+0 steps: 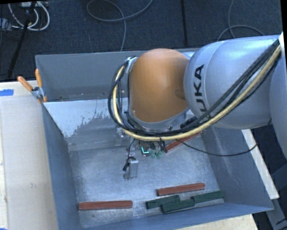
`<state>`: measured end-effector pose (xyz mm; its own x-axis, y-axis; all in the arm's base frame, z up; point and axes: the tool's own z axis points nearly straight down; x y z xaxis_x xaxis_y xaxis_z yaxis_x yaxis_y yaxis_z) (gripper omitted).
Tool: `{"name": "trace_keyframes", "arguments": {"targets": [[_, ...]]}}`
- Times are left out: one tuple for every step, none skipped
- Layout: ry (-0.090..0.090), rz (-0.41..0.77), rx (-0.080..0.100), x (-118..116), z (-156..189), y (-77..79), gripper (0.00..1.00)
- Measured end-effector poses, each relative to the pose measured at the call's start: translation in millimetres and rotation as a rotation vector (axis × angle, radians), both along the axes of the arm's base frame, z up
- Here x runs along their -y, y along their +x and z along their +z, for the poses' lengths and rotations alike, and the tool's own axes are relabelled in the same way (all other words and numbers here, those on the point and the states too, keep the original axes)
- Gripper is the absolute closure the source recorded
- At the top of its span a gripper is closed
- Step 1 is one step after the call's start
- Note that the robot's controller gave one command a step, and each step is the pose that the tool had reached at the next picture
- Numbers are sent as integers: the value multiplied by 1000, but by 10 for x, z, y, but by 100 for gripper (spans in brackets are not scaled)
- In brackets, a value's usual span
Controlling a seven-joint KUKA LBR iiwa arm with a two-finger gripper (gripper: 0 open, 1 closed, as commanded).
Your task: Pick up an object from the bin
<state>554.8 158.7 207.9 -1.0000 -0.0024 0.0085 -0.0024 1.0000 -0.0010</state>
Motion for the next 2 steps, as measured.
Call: {"name": "trace_keyframes", "arguments": {"targets": [[0, 106, 0, -423, -1426, -646, 0], [4, 172, 10, -829, -1067, -849, 0]]}}
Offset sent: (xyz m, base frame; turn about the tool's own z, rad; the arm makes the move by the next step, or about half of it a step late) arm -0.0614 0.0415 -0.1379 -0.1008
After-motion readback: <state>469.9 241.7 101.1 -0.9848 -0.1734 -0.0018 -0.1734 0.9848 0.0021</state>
